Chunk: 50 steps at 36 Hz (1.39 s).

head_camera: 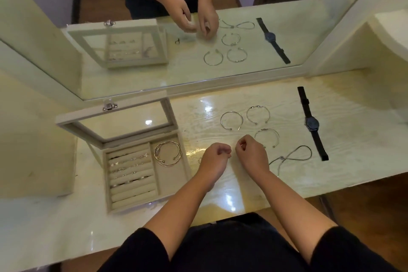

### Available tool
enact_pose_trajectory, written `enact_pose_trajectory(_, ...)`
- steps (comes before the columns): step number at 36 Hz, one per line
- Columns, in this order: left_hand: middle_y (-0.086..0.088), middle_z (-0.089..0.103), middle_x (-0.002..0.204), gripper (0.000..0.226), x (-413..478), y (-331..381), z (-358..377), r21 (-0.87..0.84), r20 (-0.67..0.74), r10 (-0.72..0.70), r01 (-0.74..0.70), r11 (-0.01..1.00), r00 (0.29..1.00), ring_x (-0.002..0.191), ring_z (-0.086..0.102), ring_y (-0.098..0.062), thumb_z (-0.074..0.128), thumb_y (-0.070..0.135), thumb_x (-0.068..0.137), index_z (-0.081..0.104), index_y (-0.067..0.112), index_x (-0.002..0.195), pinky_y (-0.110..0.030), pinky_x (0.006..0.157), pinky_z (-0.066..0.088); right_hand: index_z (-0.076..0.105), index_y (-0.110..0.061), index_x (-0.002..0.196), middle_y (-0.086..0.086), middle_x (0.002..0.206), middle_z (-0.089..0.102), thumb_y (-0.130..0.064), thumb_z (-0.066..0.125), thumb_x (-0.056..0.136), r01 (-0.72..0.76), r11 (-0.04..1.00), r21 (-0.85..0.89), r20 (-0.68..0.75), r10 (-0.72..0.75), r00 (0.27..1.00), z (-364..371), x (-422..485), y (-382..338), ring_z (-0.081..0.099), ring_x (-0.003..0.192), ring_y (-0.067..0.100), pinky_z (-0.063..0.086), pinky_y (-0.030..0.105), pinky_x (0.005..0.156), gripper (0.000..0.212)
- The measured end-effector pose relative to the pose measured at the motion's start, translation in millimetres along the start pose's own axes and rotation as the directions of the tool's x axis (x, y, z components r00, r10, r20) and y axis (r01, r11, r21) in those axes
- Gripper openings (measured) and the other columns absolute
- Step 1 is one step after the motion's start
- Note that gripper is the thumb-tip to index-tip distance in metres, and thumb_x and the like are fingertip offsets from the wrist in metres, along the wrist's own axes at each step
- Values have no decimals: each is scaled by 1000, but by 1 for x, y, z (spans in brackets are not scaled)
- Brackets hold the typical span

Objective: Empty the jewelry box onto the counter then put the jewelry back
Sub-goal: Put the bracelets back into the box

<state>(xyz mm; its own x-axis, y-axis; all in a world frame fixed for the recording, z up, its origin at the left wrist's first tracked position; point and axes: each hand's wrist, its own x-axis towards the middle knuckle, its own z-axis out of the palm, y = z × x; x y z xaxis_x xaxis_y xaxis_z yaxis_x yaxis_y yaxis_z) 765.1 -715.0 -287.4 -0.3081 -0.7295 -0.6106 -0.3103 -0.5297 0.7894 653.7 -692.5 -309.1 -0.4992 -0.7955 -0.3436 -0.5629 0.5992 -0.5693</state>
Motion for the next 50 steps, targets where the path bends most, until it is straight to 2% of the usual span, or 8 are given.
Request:
enact_pose_trajectory(15,-1,56,112,20,25,1,49,-17,46,-162,163,986,986,102,50,-15,48,3,89,56,17,101,-27,84,38,49,-6,111,13,99,62,-16,50,91,-176,984,21,-113,177,978,-38,35,54,57,84,29,37,30,66,22)
enact_pose_trajectory(20,0,56,114,23,29,3,58,-64,61,-194,198,978,979,104,50,-14,49,3,89,55,13,109,-27,85,38,43,-5,114,14,93,63,-19,48,93,-216,976,13,-139,216,967,-43,44,62,50,70,24,36,30,62,26)
enact_pose_trajectory(24,0,56,113,28,31,5,61,-101,62,-210,215,971,976,106,51,-15,50,3,89,53,10,116,-27,84,38,43,-4,115,15,95,63,-17,46,94,-249,968,12,-120,249,961,-45,48,66,49,71,24,37,31,62,25)
enact_pose_trajectory(28,1,57,114,27,32,5,62,-123,61,-224,230,965,973,110,52,-16,50,4,88,53,13,114,-27,83,38,47,-3,110,16,98,63,-15,45,94,-266,964,-17,-79,264,961,-47,53,68,56,81,29,39,30,64,20)
enact_pose_trajectory(34,0,58,117,28,32,4,63,-144,64,-236,243,959,970,113,53,-17,52,5,88,53,13,115,-28,84,39,55,-3,95,9,85,58,-14,45,92,-279,960,-34,-33,278,960,-48,54,70,55,76,25,40,29,62,15)
enact_pose_trajectory(40,-1,59,114,18,29,5,62,-195,68,-246,255,947,967,103,56,-13,53,13,90,55,17,107,-29,84,42,40,-12,51,0,49,41,-8,51,82,-208,977,-51,59,211,976,-46,49,68,39,48,15,27,24,46,33)
enact_pose_trajectory(44,-1,59,121,31,25,4,59,-185,49,-245,250,950,968,109,57,-15,49,15,92,50,13,123,-30,87,42,41,-9,53,2,49,39,-8,52,79,-174,983,-54,80,178,981,-43,42,63,40,50,18,27,26,48,28)
enact_pose_trajectory(50,1,62,106,19,14,2,40,-204,-43,-199,187,961,979,99,60,-13,49,14,92,53,18,110,-25,74,44,56,-9,68,4,64,55,-12,55,79,-126,992,16,89,125,988,-35,35,48,50,63,19,32,25,51,11)
